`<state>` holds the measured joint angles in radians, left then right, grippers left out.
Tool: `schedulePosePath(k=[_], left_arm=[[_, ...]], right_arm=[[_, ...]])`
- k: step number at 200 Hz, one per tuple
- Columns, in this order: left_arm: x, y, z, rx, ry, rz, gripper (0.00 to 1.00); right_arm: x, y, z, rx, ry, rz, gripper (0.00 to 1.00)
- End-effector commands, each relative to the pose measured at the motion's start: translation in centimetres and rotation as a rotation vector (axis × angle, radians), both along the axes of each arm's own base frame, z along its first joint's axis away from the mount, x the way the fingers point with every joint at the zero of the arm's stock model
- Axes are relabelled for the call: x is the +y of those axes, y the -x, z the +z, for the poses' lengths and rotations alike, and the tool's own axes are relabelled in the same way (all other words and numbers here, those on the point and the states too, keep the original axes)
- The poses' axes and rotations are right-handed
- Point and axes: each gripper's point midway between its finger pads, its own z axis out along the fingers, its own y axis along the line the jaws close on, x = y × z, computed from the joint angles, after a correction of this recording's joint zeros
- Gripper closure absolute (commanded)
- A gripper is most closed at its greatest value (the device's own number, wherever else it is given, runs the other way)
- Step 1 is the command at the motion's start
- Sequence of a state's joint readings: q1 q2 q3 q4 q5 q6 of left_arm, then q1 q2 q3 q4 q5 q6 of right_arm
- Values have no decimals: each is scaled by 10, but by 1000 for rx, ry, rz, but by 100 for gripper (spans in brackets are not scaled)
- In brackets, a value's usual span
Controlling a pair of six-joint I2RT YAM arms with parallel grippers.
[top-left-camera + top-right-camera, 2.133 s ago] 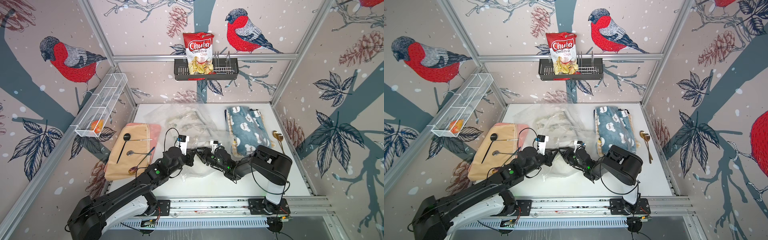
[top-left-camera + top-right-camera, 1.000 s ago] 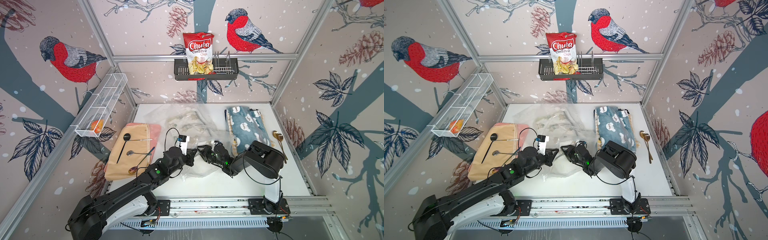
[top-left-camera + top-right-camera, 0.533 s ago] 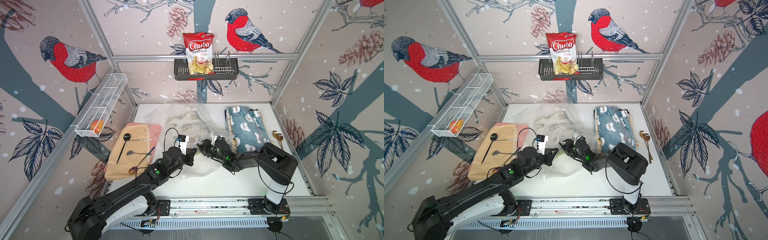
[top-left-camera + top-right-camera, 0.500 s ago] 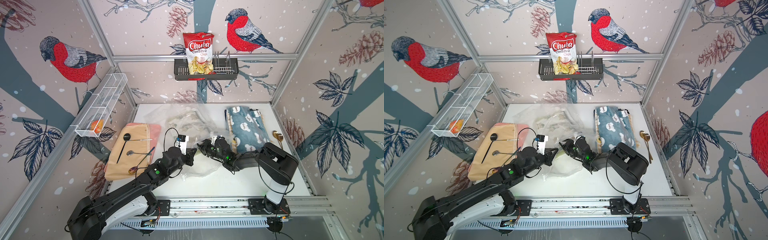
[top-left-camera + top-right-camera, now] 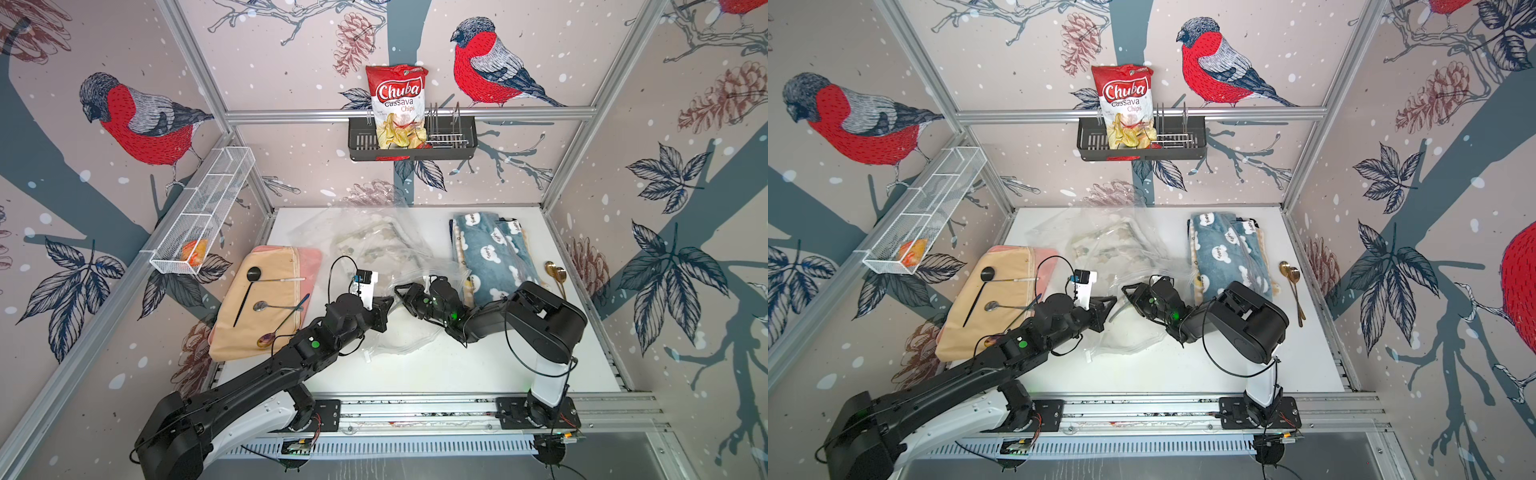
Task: Take the blanket out of the vacuum bag
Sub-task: Take out the blanket from the vacuum bag.
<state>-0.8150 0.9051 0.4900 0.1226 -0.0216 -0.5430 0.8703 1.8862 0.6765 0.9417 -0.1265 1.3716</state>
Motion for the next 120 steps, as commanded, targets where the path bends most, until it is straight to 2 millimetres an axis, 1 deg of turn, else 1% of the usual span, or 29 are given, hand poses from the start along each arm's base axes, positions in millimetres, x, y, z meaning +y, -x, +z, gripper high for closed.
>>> schedulePosePath(k=[1, 12, 31, 47, 68, 85, 99, 120], left_arm=[[-4, 0, 7, -21, 27, -17, 98], [-5, 0, 8, -22, 28, -17, 98], [-5, -1, 7, -20, 27, -16, 98], [-4, -1, 8, -20, 26, -15, 98], [-3, 0, 7, -22, 24, -12, 98], [-3, -1, 8, -24, 26, -10, 98], [-4, -1, 9, -26, 26, -13, 98], [-3, -1, 11, -30, 28, -10, 98]], right_arm=[[3, -3, 3, -1, -26, -5, 48], [5, -7, 0, -1, -20, -9, 47], [6, -20, -3, -4, 5, -23, 49], [7, -28, 0, -14, 16, -28, 52], [9, -33, 17, -48, 4, -24, 61], [15, -34, 35, -83, -6, -6, 73], [19, -35, 48, -110, -11, 5, 76], [22, -37, 58, -128, -14, 9, 79]])
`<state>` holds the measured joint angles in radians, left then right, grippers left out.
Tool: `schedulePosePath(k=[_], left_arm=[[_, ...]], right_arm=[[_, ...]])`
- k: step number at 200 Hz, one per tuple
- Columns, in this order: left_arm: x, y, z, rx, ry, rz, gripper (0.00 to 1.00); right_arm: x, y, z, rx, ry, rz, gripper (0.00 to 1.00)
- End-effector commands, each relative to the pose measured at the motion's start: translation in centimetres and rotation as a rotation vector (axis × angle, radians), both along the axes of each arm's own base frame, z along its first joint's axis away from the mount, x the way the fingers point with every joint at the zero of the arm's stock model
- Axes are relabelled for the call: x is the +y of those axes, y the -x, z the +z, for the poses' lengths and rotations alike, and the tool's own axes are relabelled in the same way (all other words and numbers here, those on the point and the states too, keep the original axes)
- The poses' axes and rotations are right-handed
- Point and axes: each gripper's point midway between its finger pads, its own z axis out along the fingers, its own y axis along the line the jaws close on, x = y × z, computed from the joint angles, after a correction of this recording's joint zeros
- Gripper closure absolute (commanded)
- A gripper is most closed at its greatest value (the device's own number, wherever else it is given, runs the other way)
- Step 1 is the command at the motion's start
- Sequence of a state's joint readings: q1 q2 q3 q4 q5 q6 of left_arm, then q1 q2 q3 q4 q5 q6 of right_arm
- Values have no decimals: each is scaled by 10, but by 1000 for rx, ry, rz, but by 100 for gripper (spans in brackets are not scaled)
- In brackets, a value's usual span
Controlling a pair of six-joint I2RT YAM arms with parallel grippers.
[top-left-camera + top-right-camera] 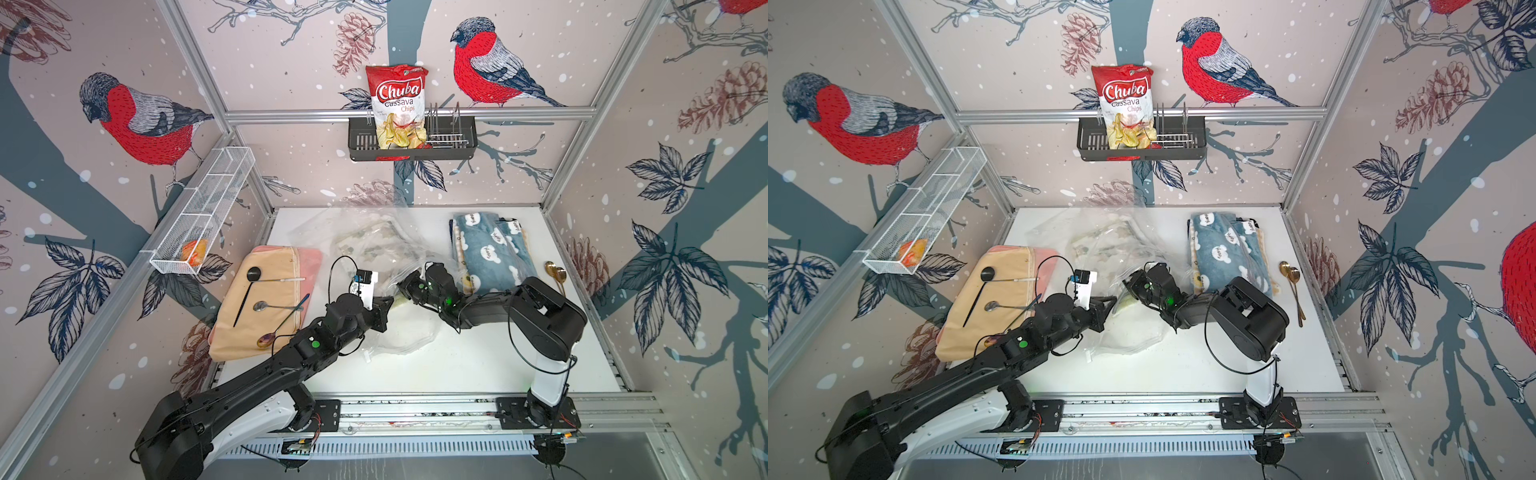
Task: Take the blanket out of the vacuum bag
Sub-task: Take out the blanket from the vacuum bag.
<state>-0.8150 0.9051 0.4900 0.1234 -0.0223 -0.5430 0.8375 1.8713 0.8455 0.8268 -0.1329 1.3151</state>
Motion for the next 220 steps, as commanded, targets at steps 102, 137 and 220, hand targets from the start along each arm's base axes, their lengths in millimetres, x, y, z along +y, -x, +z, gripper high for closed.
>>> schedulePosePath(k=[102, 137, 220], left_arm=[[-3, 0, 10, -26, 28, -13, 98], [-3, 0, 10, -27, 29, -12, 98], [-4, 0, 8, -24, 28, -18, 98]], right_arm=[[-16, 19, -33, 63, 19, 4, 51], [-18, 23, -44, 93, 21, 3, 45], [-14, 12, -62, 137, 57, -5, 36]])
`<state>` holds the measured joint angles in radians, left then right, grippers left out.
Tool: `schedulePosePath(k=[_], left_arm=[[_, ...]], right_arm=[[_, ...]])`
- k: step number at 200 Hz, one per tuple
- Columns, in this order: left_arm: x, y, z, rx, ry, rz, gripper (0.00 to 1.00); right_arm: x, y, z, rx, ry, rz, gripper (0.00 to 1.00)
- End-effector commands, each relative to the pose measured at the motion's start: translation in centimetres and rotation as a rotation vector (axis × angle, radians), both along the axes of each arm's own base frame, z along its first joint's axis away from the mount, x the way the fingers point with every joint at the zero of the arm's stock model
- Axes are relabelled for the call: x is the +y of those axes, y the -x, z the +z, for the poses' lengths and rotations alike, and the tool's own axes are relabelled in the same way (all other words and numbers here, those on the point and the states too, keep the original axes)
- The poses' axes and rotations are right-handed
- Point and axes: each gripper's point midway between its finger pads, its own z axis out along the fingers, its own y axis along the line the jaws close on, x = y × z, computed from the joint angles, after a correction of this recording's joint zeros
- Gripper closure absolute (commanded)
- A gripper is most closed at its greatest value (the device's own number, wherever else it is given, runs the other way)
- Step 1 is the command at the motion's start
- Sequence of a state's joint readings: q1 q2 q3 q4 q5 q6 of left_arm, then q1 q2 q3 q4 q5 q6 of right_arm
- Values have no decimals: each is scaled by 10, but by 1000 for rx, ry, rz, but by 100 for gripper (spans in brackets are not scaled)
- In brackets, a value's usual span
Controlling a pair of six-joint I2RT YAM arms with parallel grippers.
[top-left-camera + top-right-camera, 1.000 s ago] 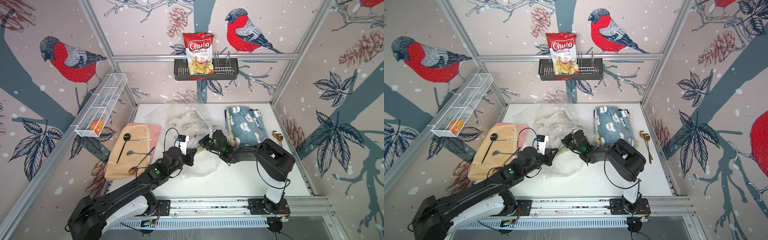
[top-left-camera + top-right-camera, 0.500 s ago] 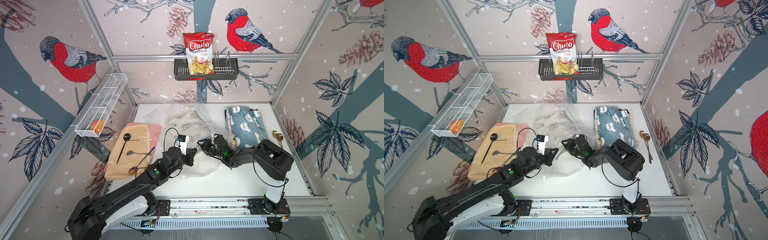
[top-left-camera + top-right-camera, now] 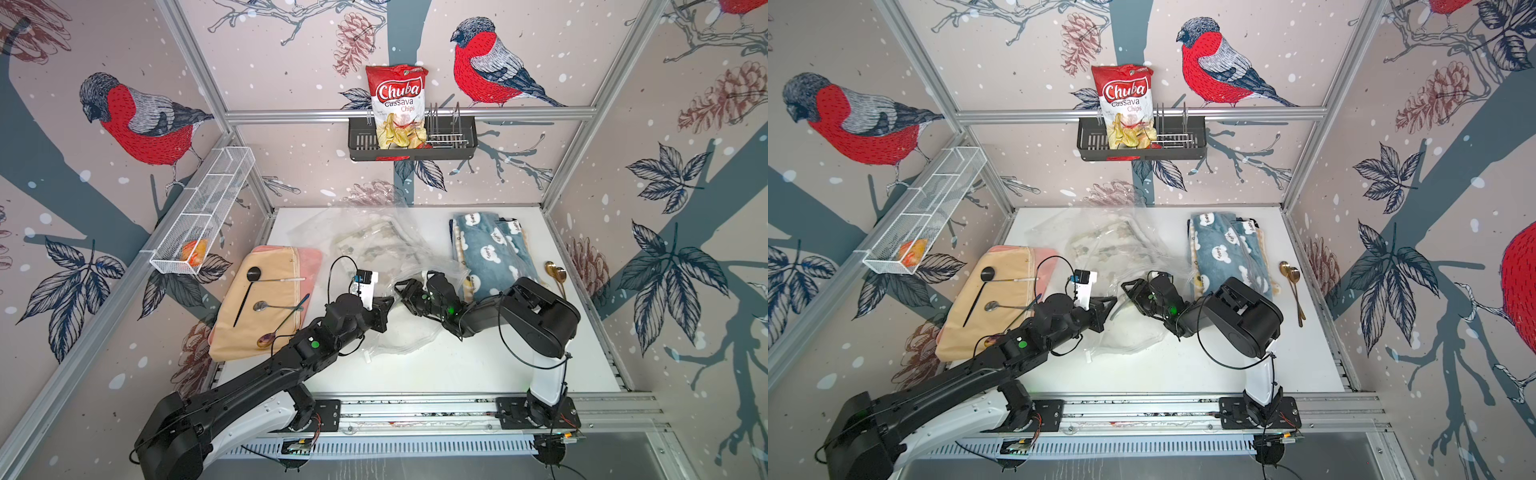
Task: Take the blanket out of the vacuum bag
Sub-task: Take out the blanket from the vacuum bag.
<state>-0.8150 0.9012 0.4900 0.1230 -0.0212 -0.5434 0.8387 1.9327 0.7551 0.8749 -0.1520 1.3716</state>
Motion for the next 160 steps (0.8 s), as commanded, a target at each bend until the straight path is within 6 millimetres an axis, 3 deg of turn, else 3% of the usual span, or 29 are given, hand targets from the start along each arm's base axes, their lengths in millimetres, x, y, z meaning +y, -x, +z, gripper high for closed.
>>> schedulePosePath(k=[1, 23, 63, 106, 128, 144, 160], left_arm=[[-5, -1, 8, -22, 26, -16, 98], [-4, -1, 6, -20, 22, -14, 98], [-4, 0, 6, -19, 22, -14, 100], [-5, -1, 7, -20, 24, -16, 100], [-4, 0, 6, -20, 22, -14, 100], [-4, 0, 6, -19, 21, -15, 100], [-4, 0, 6, -20, 23, -18, 100]], right_arm=[[0, -6, -8, 18, 13, -6, 36], [4, -14, -1, -7, 1, -6, 44], [19, -19, 33, -87, -4, 29, 79], [23, -23, 48, -116, -11, 33, 92], [19, -21, 45, -108, -11, 27, 90], [13, -15, 36, -82, -12, 21, 65], [6, -7, 26, -55, -23, 13, 55]])
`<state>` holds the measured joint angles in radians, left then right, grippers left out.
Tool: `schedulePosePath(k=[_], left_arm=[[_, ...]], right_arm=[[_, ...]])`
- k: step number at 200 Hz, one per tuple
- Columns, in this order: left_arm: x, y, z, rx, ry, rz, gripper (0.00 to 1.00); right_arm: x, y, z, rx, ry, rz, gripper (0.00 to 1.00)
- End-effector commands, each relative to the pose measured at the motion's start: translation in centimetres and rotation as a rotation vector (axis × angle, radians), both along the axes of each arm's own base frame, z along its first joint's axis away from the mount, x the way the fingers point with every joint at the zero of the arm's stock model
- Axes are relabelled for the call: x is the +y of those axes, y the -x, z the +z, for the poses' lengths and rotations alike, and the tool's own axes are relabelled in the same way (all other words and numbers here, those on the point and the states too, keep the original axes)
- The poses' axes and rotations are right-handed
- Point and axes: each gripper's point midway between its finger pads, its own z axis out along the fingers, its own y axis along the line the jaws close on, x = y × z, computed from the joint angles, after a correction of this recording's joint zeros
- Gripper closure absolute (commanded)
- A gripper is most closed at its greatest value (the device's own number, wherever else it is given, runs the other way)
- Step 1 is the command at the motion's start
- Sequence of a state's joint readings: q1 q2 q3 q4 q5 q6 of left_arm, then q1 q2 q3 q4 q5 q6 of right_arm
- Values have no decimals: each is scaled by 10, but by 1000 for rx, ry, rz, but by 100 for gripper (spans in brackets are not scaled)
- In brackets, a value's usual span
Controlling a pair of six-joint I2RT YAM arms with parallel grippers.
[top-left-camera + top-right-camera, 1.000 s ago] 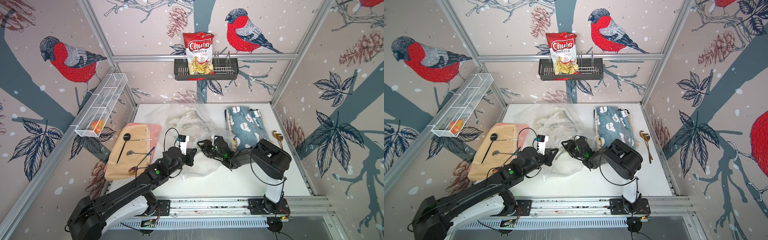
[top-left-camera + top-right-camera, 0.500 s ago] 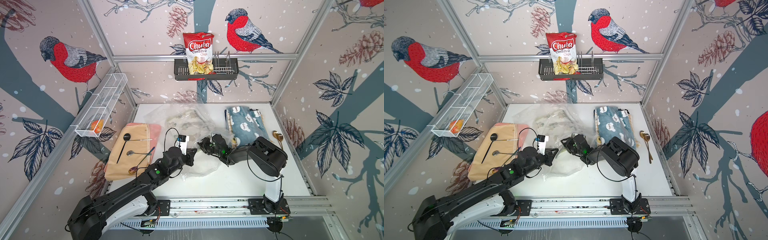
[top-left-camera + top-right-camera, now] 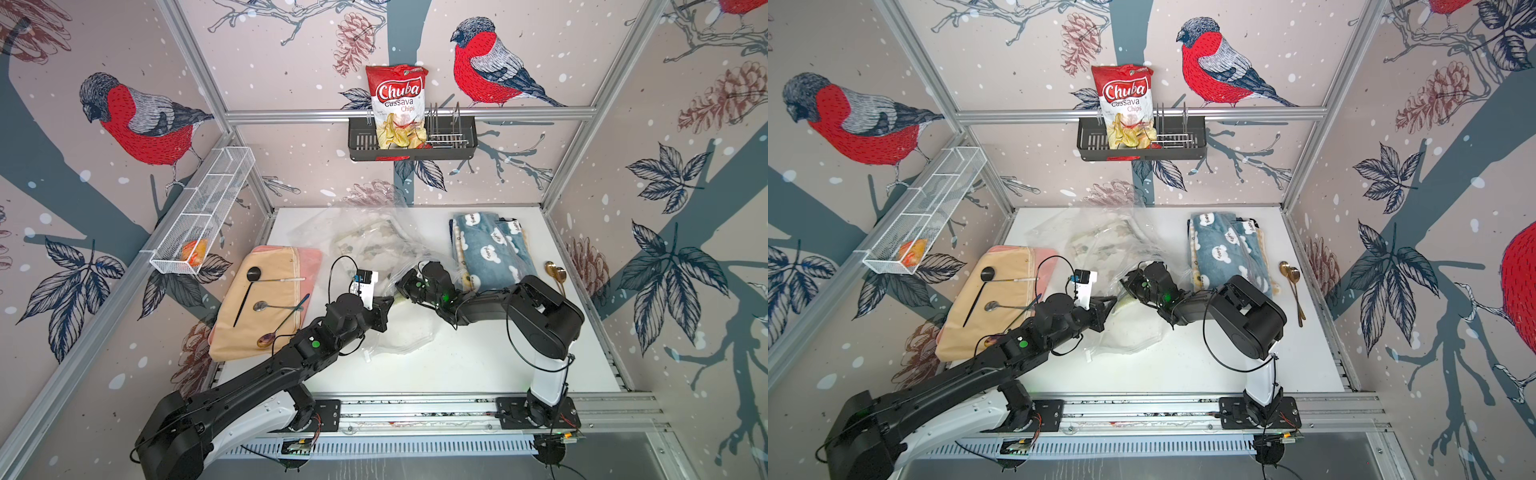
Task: Take the blanket out of the vacuum bag
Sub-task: Take out the blanket from the vacuum bag.
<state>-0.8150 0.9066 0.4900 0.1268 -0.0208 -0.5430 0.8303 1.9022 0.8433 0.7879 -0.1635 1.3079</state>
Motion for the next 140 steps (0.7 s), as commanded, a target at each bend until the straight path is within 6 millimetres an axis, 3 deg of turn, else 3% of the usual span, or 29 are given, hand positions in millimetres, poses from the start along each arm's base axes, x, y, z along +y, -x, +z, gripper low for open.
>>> schedulePosePath(k=[1, 68, 140], left_arm=[[-4, 0, 7, -20, 25, -16, 100], [-4, 0, 7, -20, 26, -17, 100], [-4, 0, 4, -17, 25, -15, 100]], right_arm=[[-6, 8, -3, 16, -30, -11, 54], [-13, 25, -21, 59, -33, -12, 45], [-11, -2, -33, 65, 1, -61, 41]])
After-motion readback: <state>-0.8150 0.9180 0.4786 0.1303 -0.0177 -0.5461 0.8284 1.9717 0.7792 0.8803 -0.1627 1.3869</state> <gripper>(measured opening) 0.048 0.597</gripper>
